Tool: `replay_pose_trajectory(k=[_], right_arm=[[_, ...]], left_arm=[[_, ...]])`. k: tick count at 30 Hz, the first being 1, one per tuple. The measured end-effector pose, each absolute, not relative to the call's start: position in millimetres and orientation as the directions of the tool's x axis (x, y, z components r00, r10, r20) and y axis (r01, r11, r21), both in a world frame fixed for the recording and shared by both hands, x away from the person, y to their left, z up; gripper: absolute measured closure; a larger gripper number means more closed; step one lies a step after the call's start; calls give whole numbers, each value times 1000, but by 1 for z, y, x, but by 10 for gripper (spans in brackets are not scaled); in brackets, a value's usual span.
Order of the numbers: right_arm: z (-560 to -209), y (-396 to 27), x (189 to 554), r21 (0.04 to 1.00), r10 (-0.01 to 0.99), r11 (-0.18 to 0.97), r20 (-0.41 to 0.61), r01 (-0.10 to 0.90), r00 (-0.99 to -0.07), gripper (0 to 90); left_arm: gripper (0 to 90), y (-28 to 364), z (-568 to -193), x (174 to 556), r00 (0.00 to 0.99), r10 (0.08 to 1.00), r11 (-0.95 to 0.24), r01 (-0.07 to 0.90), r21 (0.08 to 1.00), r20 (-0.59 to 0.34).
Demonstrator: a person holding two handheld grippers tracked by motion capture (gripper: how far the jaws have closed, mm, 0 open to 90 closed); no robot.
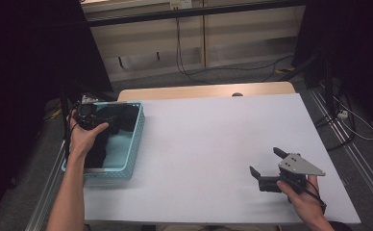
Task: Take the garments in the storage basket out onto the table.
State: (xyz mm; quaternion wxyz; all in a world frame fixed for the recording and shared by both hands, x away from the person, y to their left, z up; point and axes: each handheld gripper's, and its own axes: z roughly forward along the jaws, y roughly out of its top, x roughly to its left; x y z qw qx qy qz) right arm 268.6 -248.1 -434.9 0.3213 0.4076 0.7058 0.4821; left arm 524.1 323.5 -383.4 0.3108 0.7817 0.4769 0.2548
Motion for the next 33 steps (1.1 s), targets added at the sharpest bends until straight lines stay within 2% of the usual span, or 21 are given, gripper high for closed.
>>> replay_pose_trajectory(k=[1, 12, 16, 21, 27, 30, 33], right_arm=[[-435, -248, 269, 943, 884, 204, -62, 264, -463, 8], [-435, -246, 269, 942, 880, 209, -63, 264, -470, 9], [-435, -246, 269, 942, 879, 210, -64, 263, -473, 8], [-436, -247, 269, 941, 877, 213, -64, 264, -477, 9], [-436, -245, 268, 941, 872, 217, -67, 260, -484, 9], [-435, -245, 268, 942, 871, 217, -67, 258, -486, 9], [-435, -246, 268, 942, 871, 212, -62, 259, -487, 9]], left_arm=[[118, 322, -385, 525, 414, 900, -379, 592, 711, 135], [101, 323, -394, 531, 437, 883, -425, 587, 689, 172], [70, 323, -401, 535, 431, 890, -405, 602, 688, 147], [39, 314, -407, 535, 432, 884, -433, 609, 664, 180], [45, 314, -418, 540, 449, 877, -447, 632, 633, 171], [92, 316, -417, 540, 436, 887, -425, 648, 632, 150], [184, 319, -417, 541, 426, 895, -408, 660, 630, 133]])
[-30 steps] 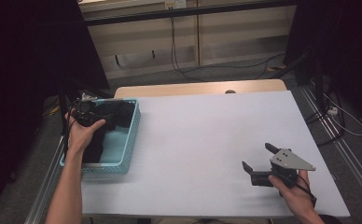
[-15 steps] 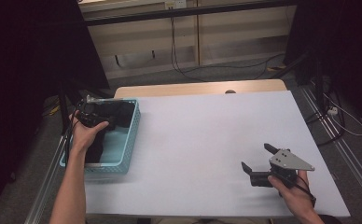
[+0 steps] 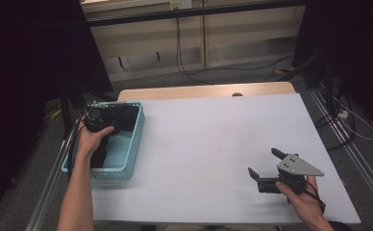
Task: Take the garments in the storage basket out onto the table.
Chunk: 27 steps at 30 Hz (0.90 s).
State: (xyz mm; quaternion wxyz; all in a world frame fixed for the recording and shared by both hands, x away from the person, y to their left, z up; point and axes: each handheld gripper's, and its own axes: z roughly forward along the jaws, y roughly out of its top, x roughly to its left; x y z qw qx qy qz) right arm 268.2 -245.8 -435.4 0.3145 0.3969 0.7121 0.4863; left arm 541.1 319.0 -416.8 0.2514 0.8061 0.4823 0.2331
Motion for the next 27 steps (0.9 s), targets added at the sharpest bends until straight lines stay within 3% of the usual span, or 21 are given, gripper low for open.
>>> replay_pose_trajectory(k=[7, 8, 9, 12, 22, 27], right_arm=[[-435, -245, 267, 942, 865, 217, -62, 258, -498, 8], [-435, -245, 268, 941, 865, 216, -61, 260, -498, 8], [-435, -245, 268, 941, 865, 216, -61, 260, -498, 8], [-435, -245, 268, 942, 864, 217, -63, 257, -499, 8], [-435, -246, 268, 942, 869, 210, -57, 262, -491, 8], [-435, -246, 268, 942, 869, 211, -57, 262, -492, 8]], left_arm=[[332, 318, -417, 541, 407, 901, -406, 671, 620, 149], [414, 318, -416, 540, 405, 902, -404, 674, 619, 147], [414, 319, -416, 540, 409, 900, -408, 674, 616, 149], [544, 322, -413, 539, 404, 903, -402, 677, 617, 145], [732, 330, -399, 527, 442, 893, -393, 671, 629, 87], [754, 334, -398, 517, 457, 887, -392, 669, 631, 66]])
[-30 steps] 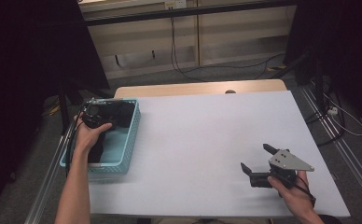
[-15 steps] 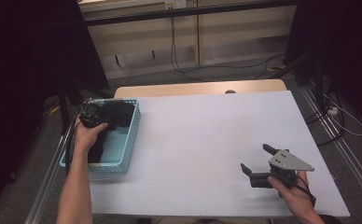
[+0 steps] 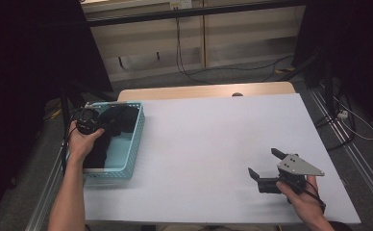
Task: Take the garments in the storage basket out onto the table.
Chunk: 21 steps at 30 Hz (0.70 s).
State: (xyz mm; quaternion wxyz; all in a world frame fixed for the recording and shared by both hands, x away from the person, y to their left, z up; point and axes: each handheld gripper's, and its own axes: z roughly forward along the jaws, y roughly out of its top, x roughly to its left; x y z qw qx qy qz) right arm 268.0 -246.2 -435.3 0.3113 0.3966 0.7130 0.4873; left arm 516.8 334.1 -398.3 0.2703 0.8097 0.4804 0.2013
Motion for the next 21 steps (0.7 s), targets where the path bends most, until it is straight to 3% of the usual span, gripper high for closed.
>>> replay_pose_trajectory(k=[11, 15, 18, 21], right_arm=[[-435, -246, 269, 941, 870, 212, -59, 265, -489, 9], [-436, -245, 269, 941, 870, 212, -58, 265, -490, 8], [-435, -246, 269, 941, 869, 211, -57, 265, -491, 8], [-436, -246, 269, 941, 869, 211, -57, 265, -492, 8]], left_arm=[[742, 336, -395, 502, 487, 871, -413, 661, 626, 60], [476, 334, -394, 507, 458, 883, -405, 638, 655, 100], [356, 333, -394, 511, 468, 875, -428, 634, 643, 122], [295, 335, -397, 513, 462, 877, -430, 629, 648, 133]])
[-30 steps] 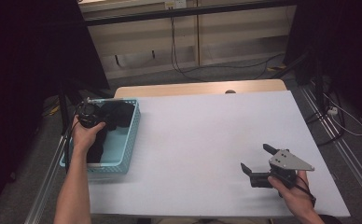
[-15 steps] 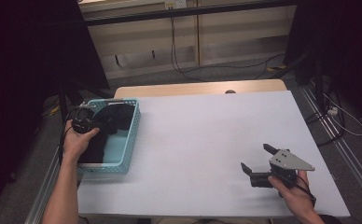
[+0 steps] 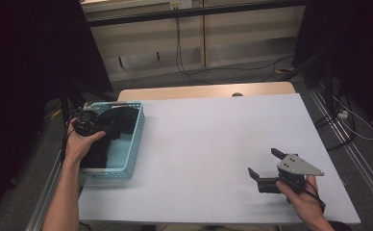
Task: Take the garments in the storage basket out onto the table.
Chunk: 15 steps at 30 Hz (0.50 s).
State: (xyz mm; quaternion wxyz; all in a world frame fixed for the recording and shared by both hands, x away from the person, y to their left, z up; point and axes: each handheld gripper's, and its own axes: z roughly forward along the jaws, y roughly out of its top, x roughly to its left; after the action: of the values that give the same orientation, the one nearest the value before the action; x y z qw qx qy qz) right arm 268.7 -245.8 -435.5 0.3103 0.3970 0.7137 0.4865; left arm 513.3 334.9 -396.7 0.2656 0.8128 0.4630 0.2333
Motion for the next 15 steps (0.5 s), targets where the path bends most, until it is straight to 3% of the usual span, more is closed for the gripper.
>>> replay_pose_trajectory(k=[9, 15], right_arm=[[-436, -245, 269, 940, 867, 212, -55, 267, -495, 8], [-436, -245, 268, 940, 863, 216, -57, 264, -501, 8]], left_arm=[[202, 328, -411, 522, 483, 862, -473, 651, 594, 157], [204, 324, -422, 527, 460, 873, -461, 670, 582, 162]])
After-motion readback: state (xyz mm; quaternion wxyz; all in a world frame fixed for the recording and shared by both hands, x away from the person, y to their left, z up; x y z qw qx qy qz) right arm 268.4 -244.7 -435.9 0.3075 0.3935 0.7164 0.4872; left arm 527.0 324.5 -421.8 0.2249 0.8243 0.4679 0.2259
